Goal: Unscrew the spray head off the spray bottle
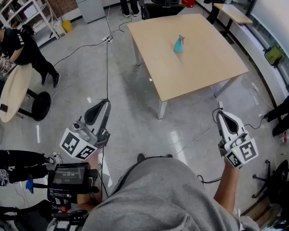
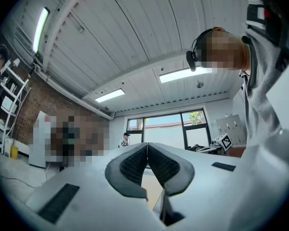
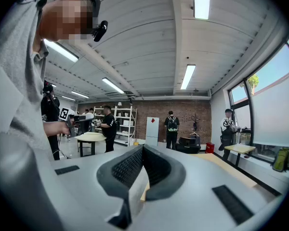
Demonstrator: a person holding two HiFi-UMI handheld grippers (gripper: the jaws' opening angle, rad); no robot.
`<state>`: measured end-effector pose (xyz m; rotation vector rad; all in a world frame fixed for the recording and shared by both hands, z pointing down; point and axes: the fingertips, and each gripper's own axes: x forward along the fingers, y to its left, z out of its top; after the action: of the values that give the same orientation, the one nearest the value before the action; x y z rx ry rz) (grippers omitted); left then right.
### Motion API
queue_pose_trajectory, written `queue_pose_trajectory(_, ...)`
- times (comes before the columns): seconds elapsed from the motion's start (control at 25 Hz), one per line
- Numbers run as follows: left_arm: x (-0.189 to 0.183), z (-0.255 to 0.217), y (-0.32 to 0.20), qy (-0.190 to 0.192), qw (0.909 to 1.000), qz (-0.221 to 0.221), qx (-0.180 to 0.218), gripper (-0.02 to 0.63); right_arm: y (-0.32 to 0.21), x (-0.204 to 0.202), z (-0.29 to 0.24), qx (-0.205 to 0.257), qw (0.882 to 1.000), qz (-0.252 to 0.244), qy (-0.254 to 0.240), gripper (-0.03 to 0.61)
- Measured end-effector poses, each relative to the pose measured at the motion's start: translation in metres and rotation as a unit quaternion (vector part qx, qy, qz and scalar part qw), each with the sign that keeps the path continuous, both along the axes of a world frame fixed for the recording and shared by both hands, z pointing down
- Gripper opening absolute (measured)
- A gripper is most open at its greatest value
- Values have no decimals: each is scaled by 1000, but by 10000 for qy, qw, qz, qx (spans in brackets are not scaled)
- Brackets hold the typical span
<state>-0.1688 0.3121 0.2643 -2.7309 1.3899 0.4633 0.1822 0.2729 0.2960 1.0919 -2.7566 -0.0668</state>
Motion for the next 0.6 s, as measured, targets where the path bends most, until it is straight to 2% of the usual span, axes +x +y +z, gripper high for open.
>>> queue_pose_trajectory(0.6,-9,6,3,21,10000,35,-20,5,4,-9,3,-23,10000,43,13,5)
